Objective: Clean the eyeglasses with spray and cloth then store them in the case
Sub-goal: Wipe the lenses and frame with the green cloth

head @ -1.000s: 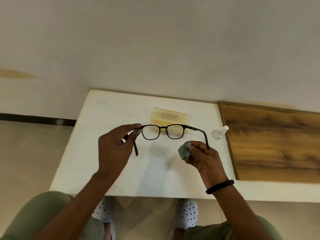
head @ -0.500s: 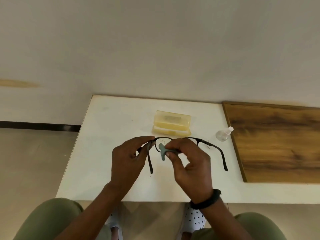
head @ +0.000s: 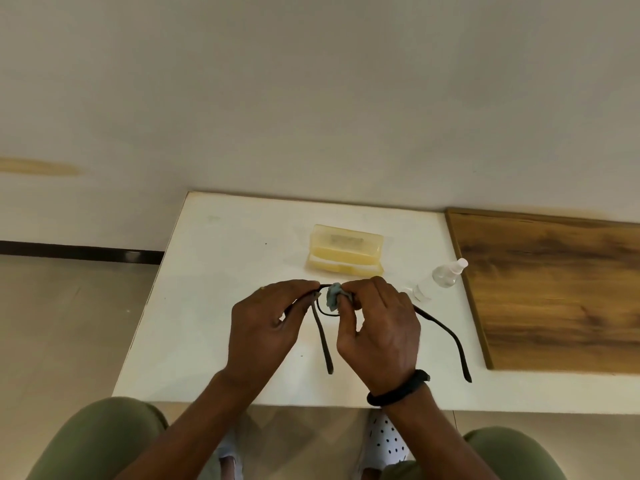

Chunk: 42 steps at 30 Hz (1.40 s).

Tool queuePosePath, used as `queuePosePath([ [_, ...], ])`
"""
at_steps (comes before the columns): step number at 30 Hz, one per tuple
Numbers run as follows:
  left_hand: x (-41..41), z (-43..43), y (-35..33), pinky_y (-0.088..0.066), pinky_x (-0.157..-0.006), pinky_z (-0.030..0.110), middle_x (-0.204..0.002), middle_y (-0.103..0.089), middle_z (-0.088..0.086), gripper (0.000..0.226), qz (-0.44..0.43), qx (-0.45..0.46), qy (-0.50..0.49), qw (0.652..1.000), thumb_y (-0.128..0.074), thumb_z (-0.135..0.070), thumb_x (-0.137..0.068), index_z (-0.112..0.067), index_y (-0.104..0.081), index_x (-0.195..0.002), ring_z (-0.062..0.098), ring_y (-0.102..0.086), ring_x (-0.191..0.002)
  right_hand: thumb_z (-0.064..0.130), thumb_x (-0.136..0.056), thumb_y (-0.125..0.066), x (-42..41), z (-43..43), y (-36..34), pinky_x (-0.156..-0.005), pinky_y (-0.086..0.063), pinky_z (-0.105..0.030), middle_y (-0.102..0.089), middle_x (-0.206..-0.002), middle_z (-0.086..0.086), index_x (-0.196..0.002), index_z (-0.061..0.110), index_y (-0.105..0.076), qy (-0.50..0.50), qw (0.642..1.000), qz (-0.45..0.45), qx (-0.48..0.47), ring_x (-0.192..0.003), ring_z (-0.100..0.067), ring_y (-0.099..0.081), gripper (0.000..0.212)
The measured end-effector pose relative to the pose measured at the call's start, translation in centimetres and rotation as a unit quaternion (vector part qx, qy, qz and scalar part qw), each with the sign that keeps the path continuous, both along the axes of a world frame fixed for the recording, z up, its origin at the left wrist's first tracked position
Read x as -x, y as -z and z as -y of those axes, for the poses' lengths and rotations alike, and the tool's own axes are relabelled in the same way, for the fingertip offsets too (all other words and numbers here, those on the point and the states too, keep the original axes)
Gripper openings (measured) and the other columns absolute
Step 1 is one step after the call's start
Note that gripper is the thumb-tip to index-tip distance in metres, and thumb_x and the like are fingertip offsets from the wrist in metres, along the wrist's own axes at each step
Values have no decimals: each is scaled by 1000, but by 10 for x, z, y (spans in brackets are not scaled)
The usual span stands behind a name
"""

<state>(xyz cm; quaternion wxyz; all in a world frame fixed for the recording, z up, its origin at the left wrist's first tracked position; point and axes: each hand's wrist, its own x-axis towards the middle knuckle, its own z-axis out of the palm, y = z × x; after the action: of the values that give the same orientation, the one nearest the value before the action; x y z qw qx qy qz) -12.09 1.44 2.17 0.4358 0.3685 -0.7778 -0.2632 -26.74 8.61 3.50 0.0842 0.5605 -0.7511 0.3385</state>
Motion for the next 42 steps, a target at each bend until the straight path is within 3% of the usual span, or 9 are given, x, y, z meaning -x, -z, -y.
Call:
queuePosePath([
  [3,0,0,1,-43,-88,2,-106,-64,-24,23,1,-5,4,1000,-62,-29,-90,-20,-76,-106,-17,-57,-100,15,-82,-67,-7,1,-1,-58,-46,-34,-63,-76,8,-86,18,-67,-7,999,45,11,-64,-17,-58,5],
  [5,-1,0,2,-45,-88,4,-106,-65,-22,23,1,-7,7,1000,-62,-28,-89,-20,-75,-107,-12,-59,-100,16,-81,-67,-12,0,-2,-56,-47,-31,-63,-76,9,-86,18,-68,-16,998,62,8,-64,-15,-58,5],
  [11,-1,1,2,-45,-86,4,-105,-65,-22,23,5,-18,6,1000,-62,-29,-90,-20,-76,-106,-15,-58,-97,25,-83,-59,-10,-2,-5,-51,-45,-32,-60,-71,9,-79,19,-62,-29,998,41,-25,-58,-16,-55,8],
  [17,0,0,-1,-46,-87,6,-105,-67,-20,24,13,-10,2,1000,-62,-30,-90,-19,-76,-106,-6,-62,-97,26,-84,-55,-2,-2,-2,-47,-47,-35,-58,-68,8,-78,19,-54,15,997,57,-49,-58,-17,-57,9],
  [20,1,-1,1,-49,-88,10,-104,-69,-17,23,23,-8,4,1000,-64,-29,-90,-19,-76,-106,-1,-65,-98,23,-82,-63,-2,0,-4,-43,-44,-32,-55,-64,10,-76,20,-52,41,997,49,-43,-54,-14,-54,13],
  [26,0,-2,-2,-49,-85,9,-102,-73,-14,22,27,-2,3,1000,-64,-29,-90,-18,-77,-104,1,-66,-96,26,-86,-64,-3,2,-4,-42,-42,-32,-58,-64,10,-76,19,-56,40,997,63,-10,-53,-12,-53,15],
  [33,1,-3,-3,-44,-85,3,-103,-66,-22,22,17,-9,6,1000,-63,-26,-89,-18,-77,-103,-7,-61,-95,27,-88,-63,-9,0,0,-44,-41,-27,-61,-67,10,-80,20,-63,-2,997,70,-23,-50,-8,-46,10],
  [36,-1,0,-2,-43,-83,2,-102,-66,-21,22,23,-10,-1,1000,-62,-27,-89,-18,-77,-103,-10,-59,-94,25,-87,-67,-6,-1,0,-49,-35,-17,-61,-70,12,-83,21,-65,-29,996,79,-33,-55,0,-40,5],
  [42,-2,2,-1,-43,-78,2,-101,-66,-23,19,14,-28,-13,999,-67,-23,-88,-20,-76,-104,-21,-56,-89,23,-86,-67,-7,-4,-2,-49,-41,-20,-61,-70,14,-80,23,-62,-58,994,67,-59,-59,-4,-54,8],
])
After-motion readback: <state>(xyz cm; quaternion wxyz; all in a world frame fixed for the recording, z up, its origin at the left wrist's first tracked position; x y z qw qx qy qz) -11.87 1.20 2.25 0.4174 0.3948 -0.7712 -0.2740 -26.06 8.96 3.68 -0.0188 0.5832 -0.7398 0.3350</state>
